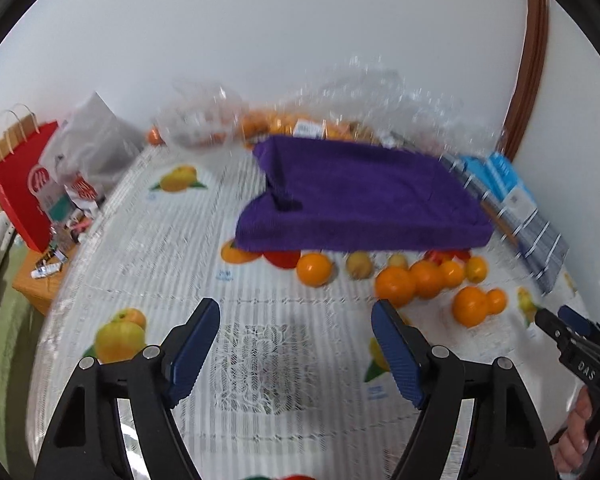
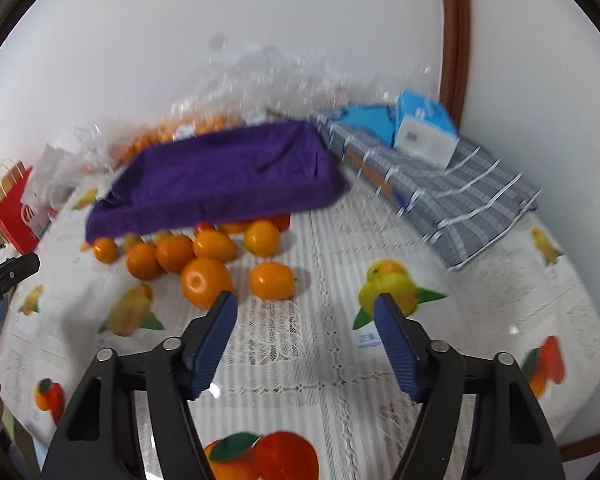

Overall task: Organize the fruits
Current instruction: 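Grasp a small orange with the right tool while the left tool grasps another small orange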

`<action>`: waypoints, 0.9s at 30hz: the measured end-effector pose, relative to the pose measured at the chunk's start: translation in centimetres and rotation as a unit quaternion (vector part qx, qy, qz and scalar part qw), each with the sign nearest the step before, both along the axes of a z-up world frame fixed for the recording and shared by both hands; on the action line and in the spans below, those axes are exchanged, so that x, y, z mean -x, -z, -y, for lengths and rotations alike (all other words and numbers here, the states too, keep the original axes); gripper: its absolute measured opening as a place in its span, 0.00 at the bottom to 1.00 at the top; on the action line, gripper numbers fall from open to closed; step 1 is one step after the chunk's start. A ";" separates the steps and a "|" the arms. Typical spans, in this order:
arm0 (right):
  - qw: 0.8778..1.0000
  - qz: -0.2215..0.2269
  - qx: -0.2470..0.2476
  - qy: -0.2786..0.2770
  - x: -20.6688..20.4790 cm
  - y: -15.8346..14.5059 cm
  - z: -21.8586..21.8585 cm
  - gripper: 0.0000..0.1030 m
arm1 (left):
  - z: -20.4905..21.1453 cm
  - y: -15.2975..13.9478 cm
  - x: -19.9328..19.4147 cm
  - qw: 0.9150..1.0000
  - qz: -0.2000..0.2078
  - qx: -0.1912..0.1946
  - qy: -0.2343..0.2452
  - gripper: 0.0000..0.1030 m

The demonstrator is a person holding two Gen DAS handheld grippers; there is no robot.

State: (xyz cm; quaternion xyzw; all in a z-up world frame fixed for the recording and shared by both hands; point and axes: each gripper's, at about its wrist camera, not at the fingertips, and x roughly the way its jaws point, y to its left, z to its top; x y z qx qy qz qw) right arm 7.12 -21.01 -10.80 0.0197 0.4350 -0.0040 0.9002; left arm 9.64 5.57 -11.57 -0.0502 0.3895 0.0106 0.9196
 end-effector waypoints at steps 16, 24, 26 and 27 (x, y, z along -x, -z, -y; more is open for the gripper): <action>0.998 -0.041 -0.032 -0.023 -5.7 5.2 -0.8 0.46 | -0.6 4.3 -5.5 0.999 -0.030 0.016 0.015 0.75; 0.999 -0.030 -0.021 -0.020 -5.6 5.2 -0.9 0.38 | 1.1 5.5 -8.7 0.998 -0.040 0.009 0.052 0.60; 0.999 -0.026 -0.024 -0.021 -5.4 5.0 -0.8 0.38 | 1.1 6.0 -8.8 0.998 -0.032 0.015 0.046 0.42; 0.999 -0.024 -0.029 -0.024 -5.4 5.0 -0.7 0.38 | 1.0 5.9 -8.7 0.999 -0.028 0.014 0.045 0.35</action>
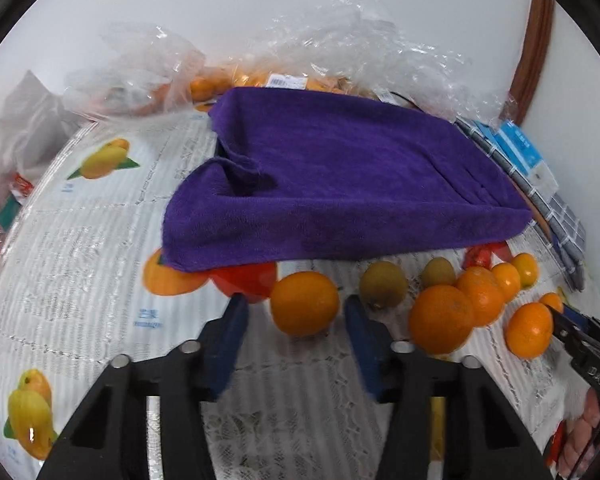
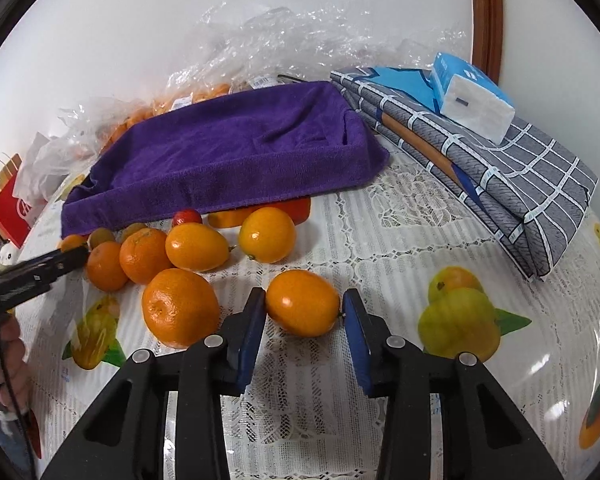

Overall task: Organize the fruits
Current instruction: 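Grasp a small orange with the right tool while the left tool grasps another small orange, then carry both small oranges onto the purple towel and open both tools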

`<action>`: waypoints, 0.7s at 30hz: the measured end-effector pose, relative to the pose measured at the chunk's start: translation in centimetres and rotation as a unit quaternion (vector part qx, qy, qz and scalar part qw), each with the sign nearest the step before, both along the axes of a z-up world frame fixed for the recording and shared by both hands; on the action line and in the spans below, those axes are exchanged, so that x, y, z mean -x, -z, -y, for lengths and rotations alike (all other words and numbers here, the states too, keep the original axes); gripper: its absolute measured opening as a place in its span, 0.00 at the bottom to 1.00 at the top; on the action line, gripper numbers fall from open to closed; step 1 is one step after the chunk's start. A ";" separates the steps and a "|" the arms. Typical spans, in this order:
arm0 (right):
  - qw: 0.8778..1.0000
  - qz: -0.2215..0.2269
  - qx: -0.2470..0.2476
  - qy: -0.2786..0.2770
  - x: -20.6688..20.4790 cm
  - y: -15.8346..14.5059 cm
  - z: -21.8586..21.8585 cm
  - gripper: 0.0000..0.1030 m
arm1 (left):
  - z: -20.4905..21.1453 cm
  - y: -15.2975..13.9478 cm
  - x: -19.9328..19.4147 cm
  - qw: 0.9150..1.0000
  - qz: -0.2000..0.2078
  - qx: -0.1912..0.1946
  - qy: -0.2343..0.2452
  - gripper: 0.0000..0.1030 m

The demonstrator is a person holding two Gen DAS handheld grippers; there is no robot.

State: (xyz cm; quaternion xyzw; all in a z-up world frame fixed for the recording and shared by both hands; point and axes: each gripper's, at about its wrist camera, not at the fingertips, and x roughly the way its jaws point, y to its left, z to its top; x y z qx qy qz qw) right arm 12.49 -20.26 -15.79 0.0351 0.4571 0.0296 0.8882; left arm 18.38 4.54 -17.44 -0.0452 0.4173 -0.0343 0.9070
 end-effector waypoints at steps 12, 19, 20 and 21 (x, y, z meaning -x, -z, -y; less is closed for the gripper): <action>0.999 0.036 -0.029 -0.008 0.9 -1.0 0.5 0.38 | -0.3 -0.6 1.0 0.997 0.032 0.061 0.020 0.31; 0.999 0.040 -0.034 0.005 0.8 -2.0 1.5 0.38 | -0.7 -2.5 2.2 0.994 0.083 0.068 0.016 0.31; 0.998 0.045 -0.033 0.008 0.6 -2.8 1.5 0.38 | -0.8 -2.8 2.2 0.994 0.087 0.067 0.012 0.31; 0.998 0.049 -0.032 0.007 0.4 -3.4 1.4 0.38 | -0.9 -3.1 2.1 0.994 0.084 0.065 0.009 0.31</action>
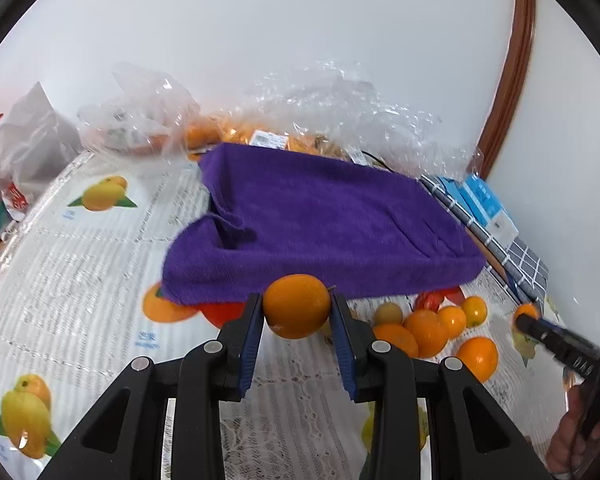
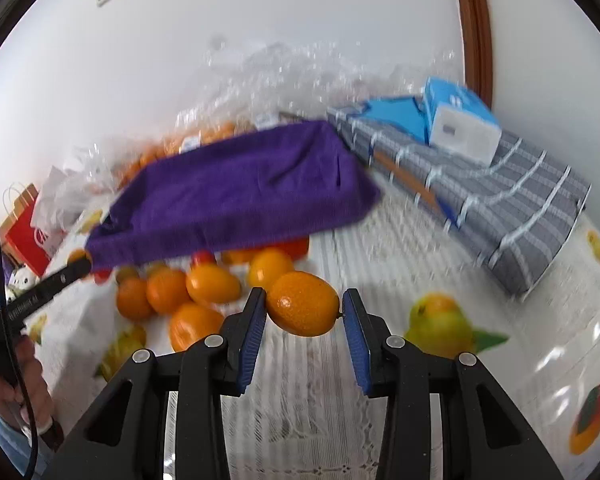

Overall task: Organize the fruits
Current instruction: 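Carry both small oranges onto the purple towel and open both tools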

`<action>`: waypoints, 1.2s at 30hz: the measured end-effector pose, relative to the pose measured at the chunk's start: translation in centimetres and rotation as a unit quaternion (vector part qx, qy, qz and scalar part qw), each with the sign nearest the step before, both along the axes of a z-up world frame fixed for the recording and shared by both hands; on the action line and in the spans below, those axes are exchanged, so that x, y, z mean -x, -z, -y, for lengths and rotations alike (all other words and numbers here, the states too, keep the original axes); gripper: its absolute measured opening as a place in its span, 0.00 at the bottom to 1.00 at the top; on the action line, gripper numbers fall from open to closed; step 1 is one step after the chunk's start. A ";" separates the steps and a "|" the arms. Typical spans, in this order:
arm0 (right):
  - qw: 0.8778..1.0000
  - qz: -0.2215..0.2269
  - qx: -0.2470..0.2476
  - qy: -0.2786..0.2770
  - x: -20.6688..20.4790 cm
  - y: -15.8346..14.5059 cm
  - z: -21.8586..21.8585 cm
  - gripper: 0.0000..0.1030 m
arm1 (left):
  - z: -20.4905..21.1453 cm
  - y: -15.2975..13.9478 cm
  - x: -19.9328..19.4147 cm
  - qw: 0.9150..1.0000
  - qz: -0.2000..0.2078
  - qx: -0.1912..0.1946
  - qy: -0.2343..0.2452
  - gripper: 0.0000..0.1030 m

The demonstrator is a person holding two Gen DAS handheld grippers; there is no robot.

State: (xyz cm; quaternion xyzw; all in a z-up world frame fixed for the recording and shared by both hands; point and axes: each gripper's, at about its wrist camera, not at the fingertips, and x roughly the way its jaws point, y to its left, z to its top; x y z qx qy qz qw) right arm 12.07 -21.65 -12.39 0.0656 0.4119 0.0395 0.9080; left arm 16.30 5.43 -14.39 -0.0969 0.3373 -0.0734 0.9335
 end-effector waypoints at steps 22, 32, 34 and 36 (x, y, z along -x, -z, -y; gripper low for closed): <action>0.997 0.074 0.020 -0.029 -14.4 -6.0 -5.2 0.38 | 0.1 -7.2 -10.0 0.996 0.086 0.012 -0.027 0.31; 0.998 0.030 0.047 -0.015 -16.4 -0.6 -4.0 0.38 | 1.6 -1.4 -12.5 1.000 0.017 -0.010 -0.007 0.31; 0.999 0.014 0.043 -0.012 -16.9 0.4 -3.6 0.38 | 1.7 -1.0 -12.5 1.000 0.012 -0.014 -0.004 0.31; 0.999 0.006 0.040 -0.013 -17.1 0.9 -3.5 0.38 | 1.5 -0.6 -12.6 1.000 0.004 -0.019 -0.005 0.31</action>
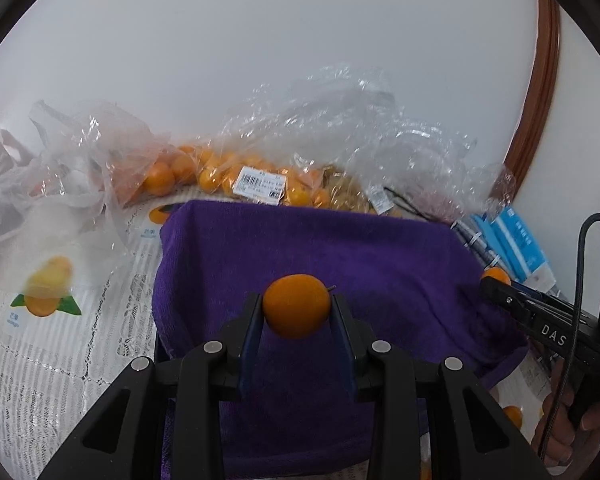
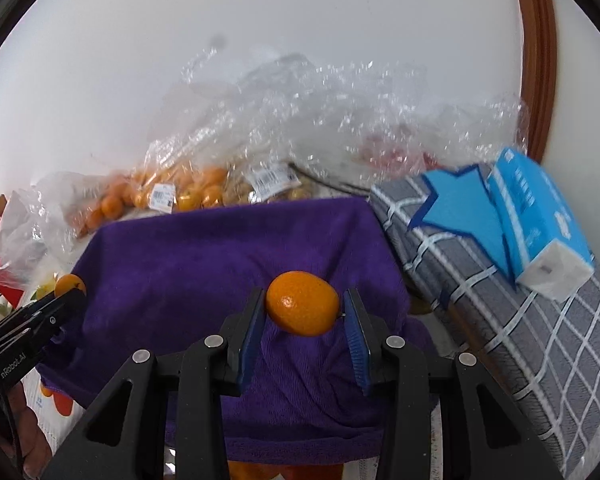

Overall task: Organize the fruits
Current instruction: 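Carry both small oranges onto the purple towel and open both tools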

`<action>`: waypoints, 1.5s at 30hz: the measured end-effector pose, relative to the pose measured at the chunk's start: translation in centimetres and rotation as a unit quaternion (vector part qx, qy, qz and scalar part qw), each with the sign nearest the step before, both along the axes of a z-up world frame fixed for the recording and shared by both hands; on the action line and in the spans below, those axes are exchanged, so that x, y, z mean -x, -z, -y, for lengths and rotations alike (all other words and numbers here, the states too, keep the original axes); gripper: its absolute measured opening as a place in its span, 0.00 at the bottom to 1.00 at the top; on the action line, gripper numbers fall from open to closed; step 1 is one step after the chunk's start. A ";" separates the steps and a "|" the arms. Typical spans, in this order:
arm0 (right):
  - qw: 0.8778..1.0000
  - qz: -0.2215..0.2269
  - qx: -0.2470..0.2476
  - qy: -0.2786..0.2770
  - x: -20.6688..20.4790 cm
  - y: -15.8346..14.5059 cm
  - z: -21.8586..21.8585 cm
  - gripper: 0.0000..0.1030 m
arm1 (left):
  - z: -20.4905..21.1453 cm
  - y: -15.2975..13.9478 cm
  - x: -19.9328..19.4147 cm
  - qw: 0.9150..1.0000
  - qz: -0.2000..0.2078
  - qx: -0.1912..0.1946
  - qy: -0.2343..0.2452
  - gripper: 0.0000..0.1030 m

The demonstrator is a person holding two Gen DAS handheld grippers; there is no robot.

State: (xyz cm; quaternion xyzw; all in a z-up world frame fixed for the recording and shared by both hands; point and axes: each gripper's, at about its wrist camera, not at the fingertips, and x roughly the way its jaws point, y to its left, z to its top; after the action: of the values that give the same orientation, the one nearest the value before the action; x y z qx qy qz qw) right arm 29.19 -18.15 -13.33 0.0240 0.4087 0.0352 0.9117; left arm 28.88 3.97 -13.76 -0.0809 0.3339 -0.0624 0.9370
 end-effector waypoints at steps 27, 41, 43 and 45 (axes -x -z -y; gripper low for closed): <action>0.997 -0.073 0.005 -0.025 -0.7 3.5 -1.2 0.38 | 0.6 2.3 -1.5 0.998 -0.060 -0.032 0.008 0.31; 0.997 -0.071 0.003 -0.030 -0.6 3.4 -1.3 0.45 | 0.9 2.8 -1.8 0.996 -0.075 -0.041 0.012 0.31; 0.997 -0.065 0.007 -0.029 -0.4 3.2 -1.5 0.46 | 0.9 2.8 -1.8 0.996 -0.075 -0.041 0.012 0.31; 0.998 -0.059 0.010 -0.029 -0.3 3.0 -1.6 0.49 | 0.9 2.8 -1.8 0.996 -0.077 -0.041 0.012 0.31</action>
State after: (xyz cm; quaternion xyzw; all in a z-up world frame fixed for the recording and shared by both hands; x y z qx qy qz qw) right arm 29.54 -16.56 -16.34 0.0051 0.4625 0.0564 0.8848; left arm 30.71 3.05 -16.59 -0.0431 0.4086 -0.0536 0.9101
